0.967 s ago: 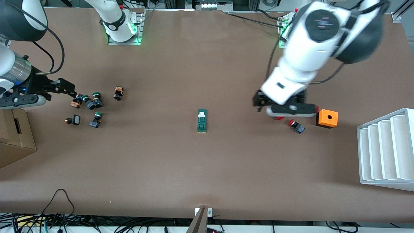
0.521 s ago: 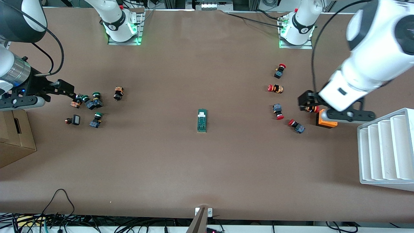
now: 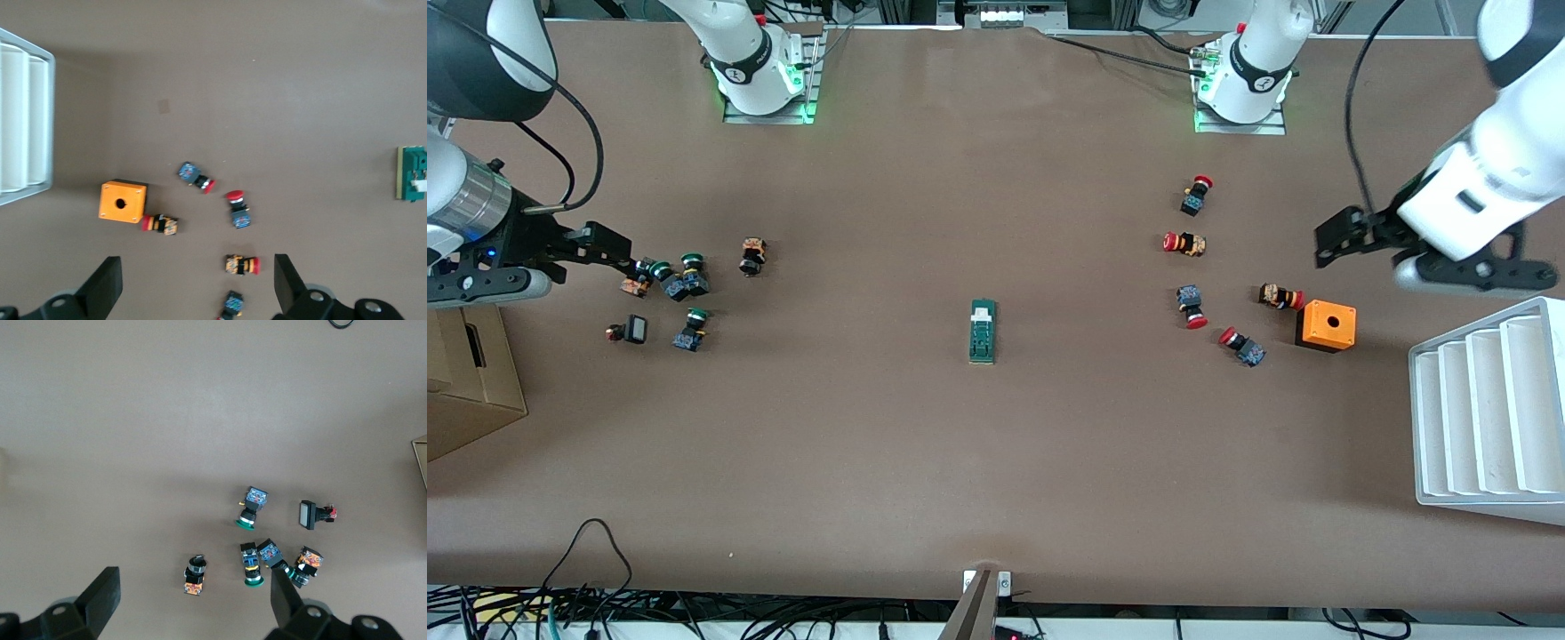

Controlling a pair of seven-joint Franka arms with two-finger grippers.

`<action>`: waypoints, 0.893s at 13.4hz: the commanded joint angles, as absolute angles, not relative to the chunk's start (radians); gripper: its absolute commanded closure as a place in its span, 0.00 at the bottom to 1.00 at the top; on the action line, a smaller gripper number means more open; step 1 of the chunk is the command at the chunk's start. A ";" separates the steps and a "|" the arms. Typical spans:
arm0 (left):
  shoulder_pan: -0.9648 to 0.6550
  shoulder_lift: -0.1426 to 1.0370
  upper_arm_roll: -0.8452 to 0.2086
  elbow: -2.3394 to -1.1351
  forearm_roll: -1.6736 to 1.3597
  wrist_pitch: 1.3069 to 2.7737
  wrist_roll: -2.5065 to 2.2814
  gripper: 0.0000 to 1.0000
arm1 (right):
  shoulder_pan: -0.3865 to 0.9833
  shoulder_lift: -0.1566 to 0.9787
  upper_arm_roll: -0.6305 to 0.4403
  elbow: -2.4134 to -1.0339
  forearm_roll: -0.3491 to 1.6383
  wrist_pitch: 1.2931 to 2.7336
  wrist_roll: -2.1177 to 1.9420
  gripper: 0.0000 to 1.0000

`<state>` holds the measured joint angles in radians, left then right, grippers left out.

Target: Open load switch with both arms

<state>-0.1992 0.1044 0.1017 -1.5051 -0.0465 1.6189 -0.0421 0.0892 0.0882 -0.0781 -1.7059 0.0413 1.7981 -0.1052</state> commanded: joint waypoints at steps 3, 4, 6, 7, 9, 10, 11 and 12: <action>-0.210 0.020 0.213 -1.543 -0.063 1.568 0.067 0.00 | 0.080 0.109 -0.072 -1.666 0.026 1.779 -0.120 0.00; -0.210 0.017 0.216 -1.539 -0.061 1.553 0.067 0.00 | 0.080 0.109 -0.072 -1.666 0.026 1.779 -0.120 0.00; -0.210 0.003 0.216 -1.539 -0.060 1.539 0.066 0.00 | 0.081 0.110 -0.072 -1.661 0.026 1.779 -0.120 0.00; -0.210 -0.011 0.215 -1.540 -0.060 1.528 0.054 0.00 | 0.080 0.110 -0.072 -1.660 0.026 1.779 -0.120 0.00; -0.210 -0.037 0.213 -1.542 -0.058 1.503 0.049 0.00 | 0.080 0.115 -0.072 -1.654 0.026 1.778 -0.120 0.00; -0.209 -0.044 0.215 -1.542 -0.055 1.488 0.048 0.00 | 0.080 0.117 -0.072 -1.652 0.026 1.778 -0.121 0.00; -0.207 -0.052 0.215 -1.542 -0.049 1.479 0.048 0.00 | 0.080 0.117 -0.072 -1.652 0.025 1.778 -0.121 0.00; -0.206 -0.063 0.215 -1.543 -0.048 1.473 0.046 0.00 | 0.080 0.117 -0.072 -1.652 0.025 1.778 -0.121 0.00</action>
<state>-0.1994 -0.0232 0.2079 -1.5183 -0.0465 1.4869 0.0463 0.0888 0.1009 -0.0785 -1.6846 0.0407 1.7980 -0.1052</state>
